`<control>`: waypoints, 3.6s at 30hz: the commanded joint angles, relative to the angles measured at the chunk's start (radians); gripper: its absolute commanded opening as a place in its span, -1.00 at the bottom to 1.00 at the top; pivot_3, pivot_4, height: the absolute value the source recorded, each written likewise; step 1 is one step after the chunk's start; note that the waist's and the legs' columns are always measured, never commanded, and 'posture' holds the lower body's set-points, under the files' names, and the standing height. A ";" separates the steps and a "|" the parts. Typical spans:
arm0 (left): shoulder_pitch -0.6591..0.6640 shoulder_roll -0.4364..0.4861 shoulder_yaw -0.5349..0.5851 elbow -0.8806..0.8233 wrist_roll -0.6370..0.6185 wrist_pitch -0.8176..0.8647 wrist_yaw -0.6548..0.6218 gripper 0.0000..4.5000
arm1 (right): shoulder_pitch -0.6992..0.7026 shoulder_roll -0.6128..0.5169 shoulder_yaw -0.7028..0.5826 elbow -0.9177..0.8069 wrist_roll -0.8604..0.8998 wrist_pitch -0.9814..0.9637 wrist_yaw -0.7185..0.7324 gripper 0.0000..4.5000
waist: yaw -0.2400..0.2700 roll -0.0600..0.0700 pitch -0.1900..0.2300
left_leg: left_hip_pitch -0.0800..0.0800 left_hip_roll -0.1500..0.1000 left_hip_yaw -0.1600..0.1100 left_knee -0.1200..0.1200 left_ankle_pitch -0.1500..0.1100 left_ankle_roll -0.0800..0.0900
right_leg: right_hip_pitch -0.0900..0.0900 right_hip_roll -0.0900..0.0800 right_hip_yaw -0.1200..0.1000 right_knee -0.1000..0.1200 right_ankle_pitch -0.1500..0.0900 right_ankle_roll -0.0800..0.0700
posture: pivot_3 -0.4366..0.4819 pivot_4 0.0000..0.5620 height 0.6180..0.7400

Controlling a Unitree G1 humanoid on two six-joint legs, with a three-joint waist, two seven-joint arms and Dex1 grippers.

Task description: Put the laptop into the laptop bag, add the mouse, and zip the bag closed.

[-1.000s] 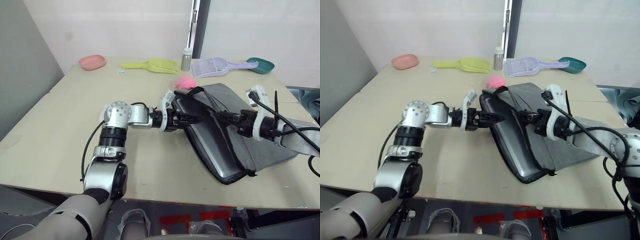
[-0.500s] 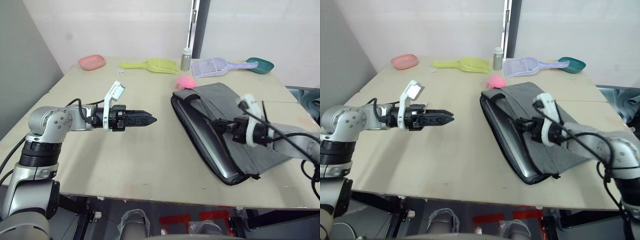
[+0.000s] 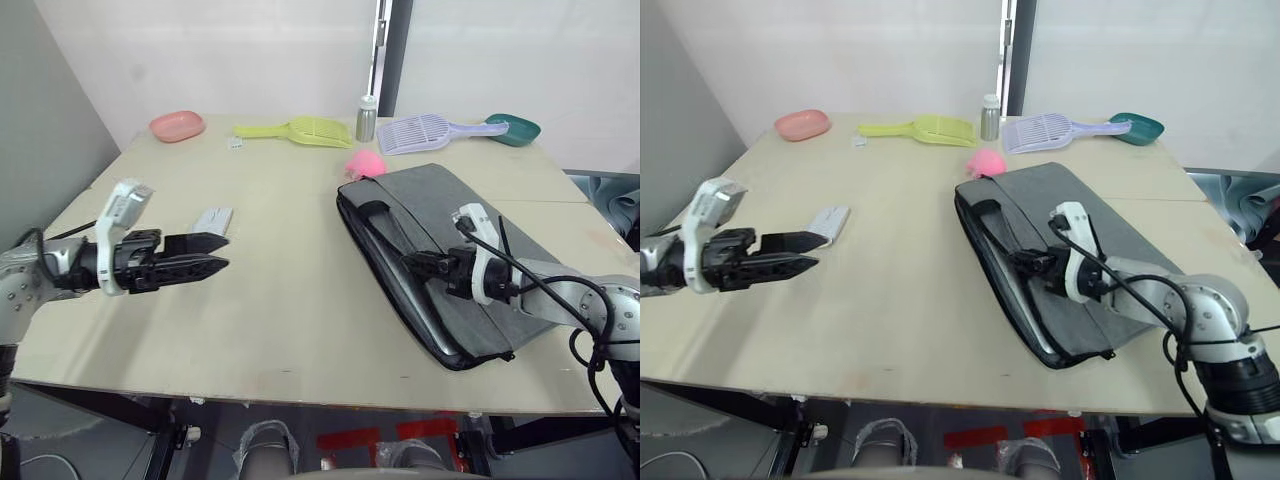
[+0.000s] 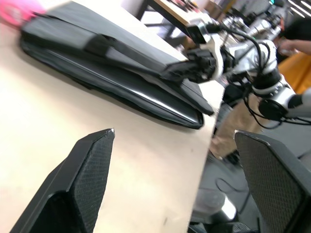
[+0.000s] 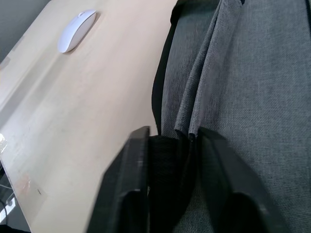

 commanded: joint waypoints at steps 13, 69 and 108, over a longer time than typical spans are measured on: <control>0.068 0.107 0.117 0.250 0.199 -0.244 -0.073 0.84 | 0.219 -0.305 -0.432 -0.153 -0.022 0.014 0.499 0.98 | 0.019 -0.002 -0.001 | 0.003 0.000 0.002 -0.002 -0.003 0.005 | 0.001 0.000 0.002 0.000 -0.001 -0.002 | -0.05 -0.47 1.00; -0.469 -0.389 -0.236 0.692 0.732 -0.373 0.787 0.84 | -0.126 -0.075 -0.069 -0.384 -0.331 -0.211 0.539 0.98 | 0.014 -0.004 -0.004 | 0.008 0.001 0.004 0.009 -0.002 0.008 | 0.002 0.001 0.009 0.016 -0.002 -0.004 | -0.05 -0.47 1.00; -0.800 -0.484 -0.205 1.314 0.830 -0.688 0.823 0.28 | -0.077 -0.093 -0.116 -0.437 -0.255 -0.224 0.437 1.00 | 0.030 -0.004 -0.004 | 0.007 0.000 0.003 0.009 0.000 0.003 | 0.002 0.001 0.008 0.014 -0.001 -0.003 | -0.05 -0.47 1.00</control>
